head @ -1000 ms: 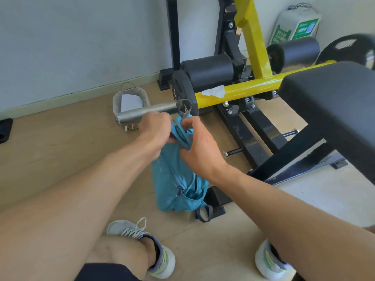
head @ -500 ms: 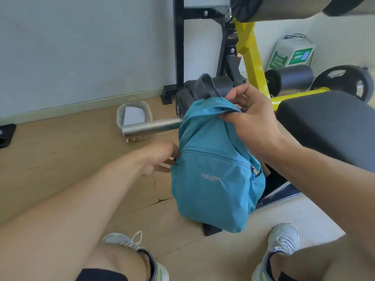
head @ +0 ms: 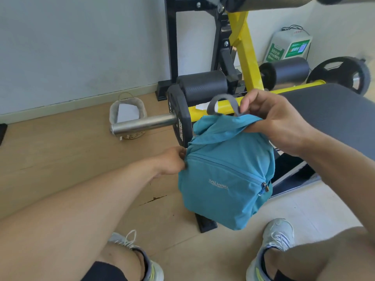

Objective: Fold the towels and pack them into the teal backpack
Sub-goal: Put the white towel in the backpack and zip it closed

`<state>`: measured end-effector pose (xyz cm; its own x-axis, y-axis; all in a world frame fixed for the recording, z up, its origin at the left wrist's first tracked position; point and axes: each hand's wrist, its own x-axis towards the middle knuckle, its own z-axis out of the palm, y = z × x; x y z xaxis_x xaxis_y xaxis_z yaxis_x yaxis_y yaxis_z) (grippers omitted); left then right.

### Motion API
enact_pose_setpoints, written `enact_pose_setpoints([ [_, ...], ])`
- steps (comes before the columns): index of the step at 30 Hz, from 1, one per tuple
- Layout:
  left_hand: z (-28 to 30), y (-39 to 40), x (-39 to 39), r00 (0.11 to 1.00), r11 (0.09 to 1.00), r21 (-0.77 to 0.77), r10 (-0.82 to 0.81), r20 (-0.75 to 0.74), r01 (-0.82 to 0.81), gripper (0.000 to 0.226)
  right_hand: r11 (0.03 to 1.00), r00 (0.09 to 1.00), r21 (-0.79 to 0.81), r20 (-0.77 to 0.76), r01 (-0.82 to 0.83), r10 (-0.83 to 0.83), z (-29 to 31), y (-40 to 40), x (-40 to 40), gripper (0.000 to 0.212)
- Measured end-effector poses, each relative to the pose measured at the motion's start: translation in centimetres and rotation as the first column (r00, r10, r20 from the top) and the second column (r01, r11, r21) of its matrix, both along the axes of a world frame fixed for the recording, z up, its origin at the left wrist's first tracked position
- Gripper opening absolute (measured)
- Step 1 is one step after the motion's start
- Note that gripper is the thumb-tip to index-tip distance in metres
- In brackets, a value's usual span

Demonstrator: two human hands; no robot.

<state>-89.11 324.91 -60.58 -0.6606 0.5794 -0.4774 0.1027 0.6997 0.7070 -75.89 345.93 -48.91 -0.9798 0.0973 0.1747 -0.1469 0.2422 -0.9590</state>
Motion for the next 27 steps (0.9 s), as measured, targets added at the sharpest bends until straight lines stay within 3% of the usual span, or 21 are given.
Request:
enact_pose_setpoints([
  [4,-0.8,0.3,-0.4,0.998,0.997,-0.075,-0.006,-0.057,0.002,0.027,0.994,0.996,0.079,0.046,-0.075,0.071,-0.3,-0.2,0.3,0.049],
  [8,-0.5,0.6,-0.6,0.992,0.992,-0.114,-0.068,-0.105,0.056,0.041,0.991,0.994,0.09,0.059,-0.1,0.095,-0.3,0.2,0.7,0.043],
  [12,-0.6,1.0,0.1,0.977,0.968,-0.199,-0.18,-0.118,0.154,0.037,0.994,0.998,0.093,0.026,-0.06,0.058,-0.6,0.2,0.9,0.039],
  [18,-1.8,1.4,0.6,0.861,0.789,-0.513,-0.48,-0.169,0.339,0.019,0.998,1.0,0.056,0.012,-0.027,0.026,-0.7,0.4,1.3,0.035],
  [21,-1.5,1.6,1.1,0.824,0.745,-0.545,-0.543,-0.162,0.384,0.014,0.999,1.0,0.041,0.011,-0.012,0.011,-0.4,0.9,1.7,0.037],
  [23,-1.1,1.7,0.8,0.806,0.708,-0.577,-0.575,-0.137,0.407,0.024,0.995,0.999,0.096,0.034,-0.012,0.009,-0.3,1.4,2.0,0.039],
  [27,1.2,1.3,-0.1,0.839,0.746,-0.541,-0.529,-0.125,0.389,0.028,0.968,0.994,0.25,0.111,-0.007,-0.021,-0.2,2.4,2.3,0.038],
])
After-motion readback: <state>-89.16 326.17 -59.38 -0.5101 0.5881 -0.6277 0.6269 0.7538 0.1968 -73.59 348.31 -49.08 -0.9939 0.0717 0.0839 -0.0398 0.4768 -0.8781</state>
